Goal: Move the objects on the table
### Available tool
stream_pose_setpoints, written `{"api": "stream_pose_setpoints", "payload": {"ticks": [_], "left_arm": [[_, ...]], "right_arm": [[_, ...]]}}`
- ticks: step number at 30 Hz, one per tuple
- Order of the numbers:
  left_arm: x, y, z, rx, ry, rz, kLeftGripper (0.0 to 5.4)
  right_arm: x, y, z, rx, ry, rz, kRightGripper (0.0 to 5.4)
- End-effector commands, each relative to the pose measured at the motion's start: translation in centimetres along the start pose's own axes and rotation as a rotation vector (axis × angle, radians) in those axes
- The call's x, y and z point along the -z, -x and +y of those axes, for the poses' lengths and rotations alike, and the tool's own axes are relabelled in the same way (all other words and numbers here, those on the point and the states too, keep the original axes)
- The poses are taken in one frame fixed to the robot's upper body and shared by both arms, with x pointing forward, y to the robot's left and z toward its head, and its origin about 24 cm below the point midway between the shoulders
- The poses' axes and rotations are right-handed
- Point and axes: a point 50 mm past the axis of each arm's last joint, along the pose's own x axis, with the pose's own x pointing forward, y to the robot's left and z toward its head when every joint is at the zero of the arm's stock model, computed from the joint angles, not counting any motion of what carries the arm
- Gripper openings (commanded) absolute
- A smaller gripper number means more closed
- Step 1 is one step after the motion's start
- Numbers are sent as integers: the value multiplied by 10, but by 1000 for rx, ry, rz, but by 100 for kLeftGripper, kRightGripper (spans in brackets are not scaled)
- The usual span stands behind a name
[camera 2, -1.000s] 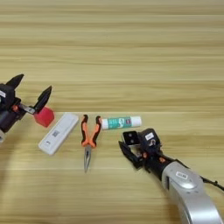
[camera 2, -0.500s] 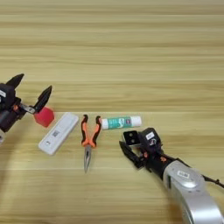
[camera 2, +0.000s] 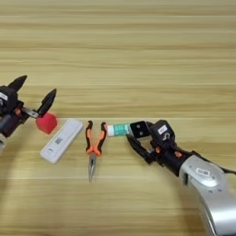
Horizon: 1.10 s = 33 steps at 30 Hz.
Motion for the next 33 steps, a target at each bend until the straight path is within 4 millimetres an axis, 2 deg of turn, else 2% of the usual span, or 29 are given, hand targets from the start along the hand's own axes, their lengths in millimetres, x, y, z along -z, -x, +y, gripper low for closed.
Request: {"api": "stream_pose_setpoints", "payload": {"ticks": [1,6,15,26,33], "left_arm": [[-2,-2,-2,20,-7,-6,540],[-3,-1,-3,34,-9,-6,540],[-6,-3,-8,81,-15,-16,540],[-8,-4,-7,80,-21,-20,540],[-8,-5,-10,84,-20,-25,540]], "right_arm": [[-13,3,-5,-23,51,-23,294],[-24,7,-9,-48,94,-47,294],[-36,13,-5,-147,166,-70,294],[-50,-7,26,-349,190,-114,294],[-47,-27,55,-504,174,-100,294]]}}
